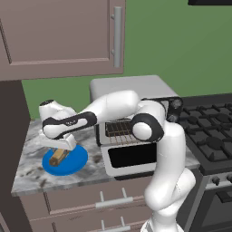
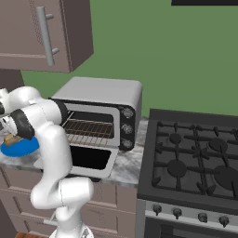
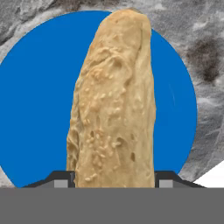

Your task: Pull the toaster oven rack outwards. Pick up the baguette from the plate and place it on the toaster oven rack. Close the toaster oven door fully and set the temperature to the lowest setting.

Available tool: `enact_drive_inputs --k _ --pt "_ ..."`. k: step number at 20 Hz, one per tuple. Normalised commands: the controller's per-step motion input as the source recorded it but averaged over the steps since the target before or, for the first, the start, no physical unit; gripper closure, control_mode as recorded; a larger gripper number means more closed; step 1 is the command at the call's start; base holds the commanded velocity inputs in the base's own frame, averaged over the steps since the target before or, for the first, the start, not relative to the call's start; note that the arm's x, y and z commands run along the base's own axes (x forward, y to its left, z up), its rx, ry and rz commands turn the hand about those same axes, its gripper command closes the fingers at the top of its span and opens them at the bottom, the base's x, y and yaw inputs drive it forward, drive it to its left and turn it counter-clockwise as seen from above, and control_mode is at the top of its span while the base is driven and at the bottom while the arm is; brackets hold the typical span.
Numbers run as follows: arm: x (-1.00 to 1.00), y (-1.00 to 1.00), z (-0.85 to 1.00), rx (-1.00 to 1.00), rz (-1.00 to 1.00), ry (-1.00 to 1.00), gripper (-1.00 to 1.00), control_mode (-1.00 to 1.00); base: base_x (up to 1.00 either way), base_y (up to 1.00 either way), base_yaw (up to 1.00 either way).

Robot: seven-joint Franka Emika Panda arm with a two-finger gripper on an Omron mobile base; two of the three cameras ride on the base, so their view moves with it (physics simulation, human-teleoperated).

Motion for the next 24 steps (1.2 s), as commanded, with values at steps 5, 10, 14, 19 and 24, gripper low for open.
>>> enact_drive_inputs --k 5,10,14,19,24 --pt "-0.68 -0.35 1.00 0.05 -0.14 -0.04 1.00 -1.00 0.00 0.00 0.00" --pt "-0.93 -0.42 1.00 0.13 -0.23 -0.15 1.00 -1.00 0.00 0.00 0.00" --pt "-0.61 -0.65 0.86 0.06 -0.37 -0.23 1.00 -1.00 0.00 0.00 0.00" --pt "-0.06 -0.70 0.57 0.00 -0.46 -0.27 1.00 -1.00 0.00 0.00 0.00" --pt "0.03 -0.92 0.36 0.09 -0.50 -0.08 1.00 -1.00 0.00 0.00 0.00"
